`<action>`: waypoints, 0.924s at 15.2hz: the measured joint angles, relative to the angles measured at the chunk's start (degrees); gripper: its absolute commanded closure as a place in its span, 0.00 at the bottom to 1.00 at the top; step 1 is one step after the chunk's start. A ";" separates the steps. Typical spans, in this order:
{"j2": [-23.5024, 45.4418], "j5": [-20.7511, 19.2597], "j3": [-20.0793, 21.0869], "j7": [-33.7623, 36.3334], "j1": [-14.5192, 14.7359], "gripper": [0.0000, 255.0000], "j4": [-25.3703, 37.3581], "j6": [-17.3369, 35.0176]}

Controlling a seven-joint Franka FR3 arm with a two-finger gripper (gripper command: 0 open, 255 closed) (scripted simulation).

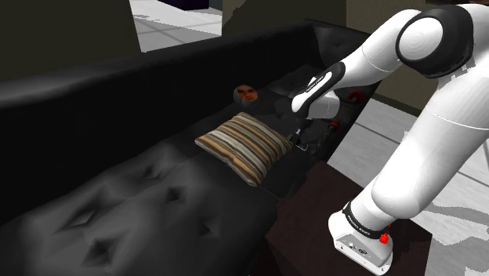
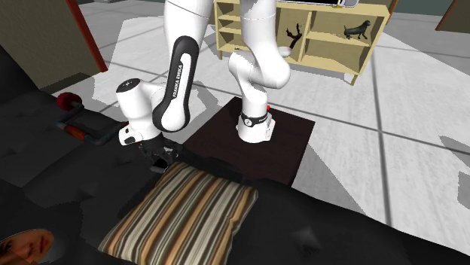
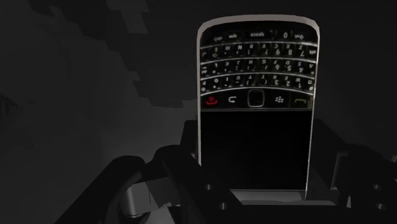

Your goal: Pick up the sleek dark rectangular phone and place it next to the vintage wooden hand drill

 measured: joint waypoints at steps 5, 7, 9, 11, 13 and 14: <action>-0.01 0.00 0.01 0.02 0.02 0.00 -0.03 0.02; -0.01 0.00 0.01 0.01 0.02 0.00 -0.02 0.01; -2.54 -2.50 -0.93 1.88 0.46 0.00 0.14 -2.37; -6.19 -5.79 -1.91 4.07 0.59 0.00 0.33 -5.82; -7.66 -7.14 -2.07 5.11 0.59 0.00 0.37 -7.20; -7.93 -7.39 -2.10 5.28 0.57 0.00 0.33 -7.42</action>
